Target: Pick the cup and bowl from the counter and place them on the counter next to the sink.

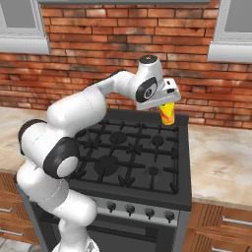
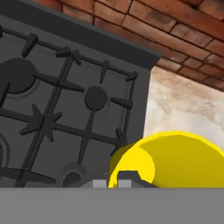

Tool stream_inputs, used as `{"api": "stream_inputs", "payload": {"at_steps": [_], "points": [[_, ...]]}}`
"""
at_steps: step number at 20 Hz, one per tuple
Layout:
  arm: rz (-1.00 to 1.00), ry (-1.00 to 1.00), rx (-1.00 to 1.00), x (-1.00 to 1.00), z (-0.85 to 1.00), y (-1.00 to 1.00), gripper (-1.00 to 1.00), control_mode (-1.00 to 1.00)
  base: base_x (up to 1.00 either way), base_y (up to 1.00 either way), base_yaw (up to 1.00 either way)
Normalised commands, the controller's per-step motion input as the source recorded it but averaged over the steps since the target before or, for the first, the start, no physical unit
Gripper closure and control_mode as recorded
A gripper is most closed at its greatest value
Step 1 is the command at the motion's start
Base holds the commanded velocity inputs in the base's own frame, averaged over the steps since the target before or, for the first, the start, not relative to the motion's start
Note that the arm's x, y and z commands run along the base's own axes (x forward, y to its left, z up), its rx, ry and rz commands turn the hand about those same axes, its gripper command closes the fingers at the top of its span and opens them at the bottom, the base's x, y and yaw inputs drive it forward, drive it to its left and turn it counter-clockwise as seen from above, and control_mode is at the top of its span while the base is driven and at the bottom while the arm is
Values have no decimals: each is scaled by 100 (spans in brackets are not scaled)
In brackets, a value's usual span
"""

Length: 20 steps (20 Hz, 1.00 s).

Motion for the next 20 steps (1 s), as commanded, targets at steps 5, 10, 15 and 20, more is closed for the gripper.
{"api": "stream_inputs", "payload": {"at_steps": [5,10,15,20], "points": [[6,0,-5,-69,55,85,100,-100,0,0,0],[-1,0,-1,-61,32,72,100,-100,0,0,0],[-17,0,1,-58,4,40,100,-100,0,0,0],[-29,0,5,-81,10,43,100,-100,0,0,0]]}}
